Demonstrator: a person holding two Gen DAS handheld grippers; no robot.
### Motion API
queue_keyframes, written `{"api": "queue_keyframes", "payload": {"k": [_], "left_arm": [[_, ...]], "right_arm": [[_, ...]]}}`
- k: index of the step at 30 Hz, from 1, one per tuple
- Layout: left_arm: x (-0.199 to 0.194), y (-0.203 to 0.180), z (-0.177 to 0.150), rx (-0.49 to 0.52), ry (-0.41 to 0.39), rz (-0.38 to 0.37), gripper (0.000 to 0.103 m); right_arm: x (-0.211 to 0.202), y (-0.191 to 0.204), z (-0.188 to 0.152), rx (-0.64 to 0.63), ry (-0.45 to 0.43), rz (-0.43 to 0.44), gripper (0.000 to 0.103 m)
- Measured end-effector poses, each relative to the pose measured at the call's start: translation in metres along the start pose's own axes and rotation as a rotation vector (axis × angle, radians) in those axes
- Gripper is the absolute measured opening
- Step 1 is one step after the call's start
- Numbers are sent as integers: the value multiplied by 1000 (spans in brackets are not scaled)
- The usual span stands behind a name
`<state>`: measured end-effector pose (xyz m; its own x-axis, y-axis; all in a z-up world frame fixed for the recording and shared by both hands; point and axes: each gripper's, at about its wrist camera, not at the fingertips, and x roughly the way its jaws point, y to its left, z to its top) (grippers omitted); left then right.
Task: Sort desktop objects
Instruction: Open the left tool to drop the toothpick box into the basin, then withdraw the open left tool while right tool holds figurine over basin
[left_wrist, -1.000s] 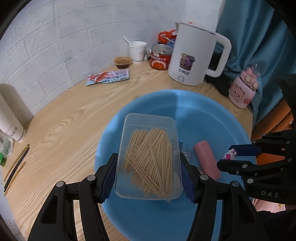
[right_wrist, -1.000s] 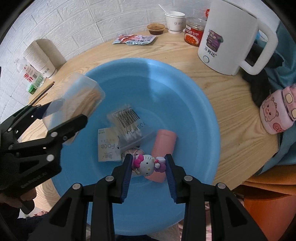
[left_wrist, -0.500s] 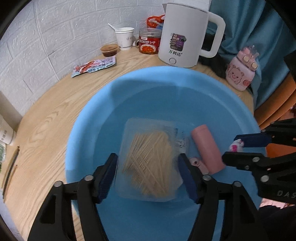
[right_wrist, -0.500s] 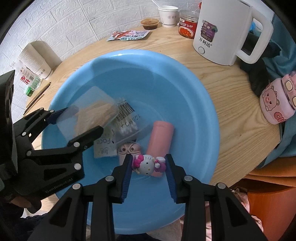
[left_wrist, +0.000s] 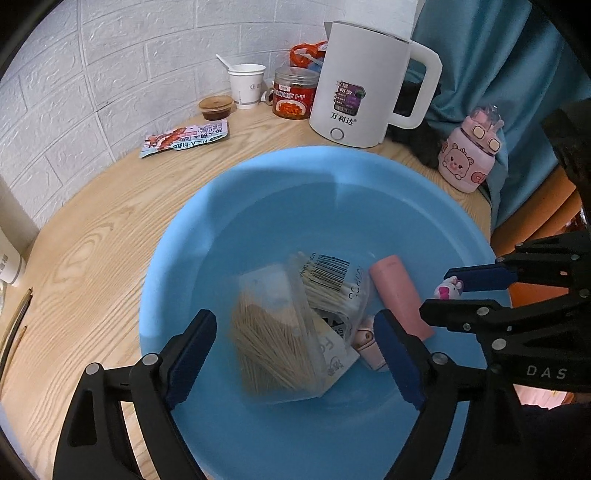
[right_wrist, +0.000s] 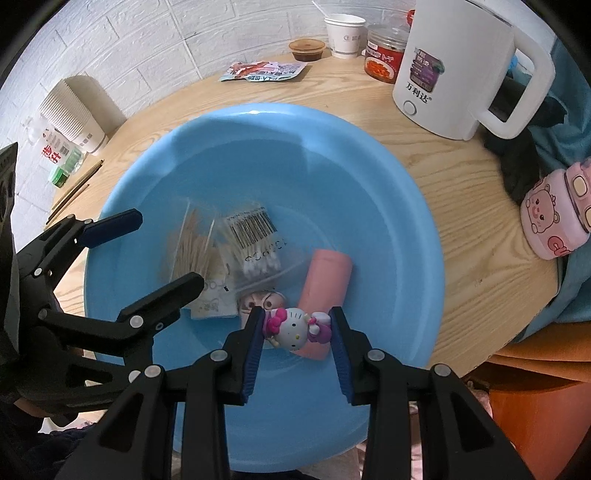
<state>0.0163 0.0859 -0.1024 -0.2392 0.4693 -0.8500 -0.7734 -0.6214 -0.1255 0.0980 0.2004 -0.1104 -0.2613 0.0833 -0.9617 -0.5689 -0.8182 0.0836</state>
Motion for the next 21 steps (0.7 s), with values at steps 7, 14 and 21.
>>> {"api": "queue_keyframes", "payload": {"k": [7, 14, 21], "left_arm": [[-5, -4, -2, 31, -15, -22, 86], [-20, -10, -8, 128, -44, -65, 87], [-43, -16, -17, 235, -95, -105, 88]], "right_arm": [[-2, 1, 1, 0, -5, -5, 35], [-7, 1, 0, 5, -13, -7, 35], [-9, 6, -7, -4, -20, -7, 35]]}}
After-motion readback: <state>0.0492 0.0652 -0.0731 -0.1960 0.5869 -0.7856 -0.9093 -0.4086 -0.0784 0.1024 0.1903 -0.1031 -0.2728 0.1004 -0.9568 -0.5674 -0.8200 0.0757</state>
